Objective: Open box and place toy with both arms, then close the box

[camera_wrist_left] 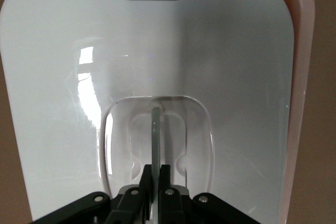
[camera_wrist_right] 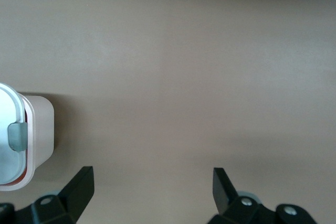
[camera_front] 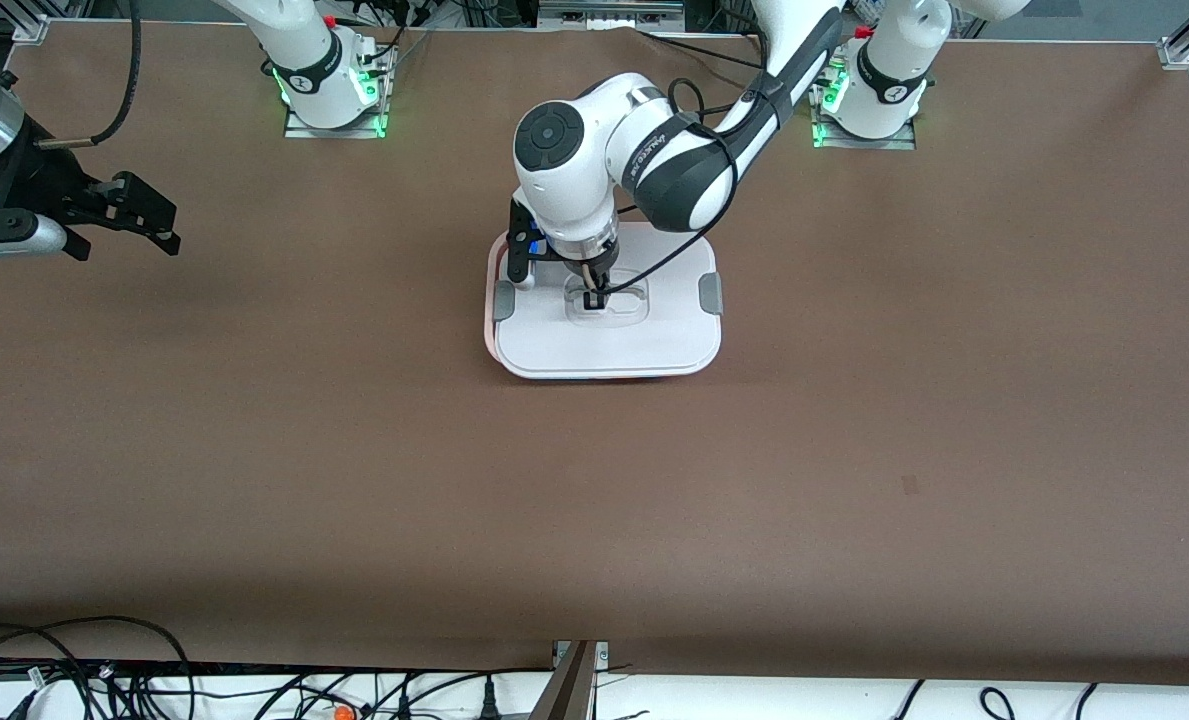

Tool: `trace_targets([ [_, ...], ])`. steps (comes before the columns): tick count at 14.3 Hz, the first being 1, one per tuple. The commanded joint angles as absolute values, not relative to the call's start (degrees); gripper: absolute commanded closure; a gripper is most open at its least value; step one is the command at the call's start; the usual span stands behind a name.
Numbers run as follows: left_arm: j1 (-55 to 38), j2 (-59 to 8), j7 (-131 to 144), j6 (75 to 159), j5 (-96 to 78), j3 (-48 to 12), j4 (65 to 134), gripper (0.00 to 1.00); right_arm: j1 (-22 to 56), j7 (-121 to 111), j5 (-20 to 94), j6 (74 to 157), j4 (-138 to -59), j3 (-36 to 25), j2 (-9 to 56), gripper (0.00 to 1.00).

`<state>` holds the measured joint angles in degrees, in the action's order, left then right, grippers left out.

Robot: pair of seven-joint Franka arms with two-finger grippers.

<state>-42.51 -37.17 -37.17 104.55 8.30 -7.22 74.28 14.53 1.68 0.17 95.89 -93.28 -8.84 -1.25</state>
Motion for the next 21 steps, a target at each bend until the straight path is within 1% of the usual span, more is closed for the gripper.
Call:
trace_targets([
  [1, -42.98, -36.48, -37.0, 106.79, 5.8, -7.56, 73.3, 1.0, 14.33, 1.14, 0.09, 94.75, -92.28, -8.61, -0.88, 0.0],
  [8, -41.84, -36.48, -37.17, 108.28, 1.93, -7.47, 72.42, 1.0, 14.24, 1.14, 0.09, 94.31, -92.29, -8.61, -0.88, 0.0],
  [15, -40.34, -34.72, -39.2, 108.02, 0.53, -7.56, 72.25, 1.0, 14.15, 1.14, 0.09, 94.39, -92.2, -8.61, -0.53, 0.0],
  [21, -41.22, -35.07, -39.46, 108.19, 0.26, -7.56, 74.62, 1.0, 14.15, 1.14, 0.09, 94.39, -92.2, -8.61, -0.53, 0.0],
])
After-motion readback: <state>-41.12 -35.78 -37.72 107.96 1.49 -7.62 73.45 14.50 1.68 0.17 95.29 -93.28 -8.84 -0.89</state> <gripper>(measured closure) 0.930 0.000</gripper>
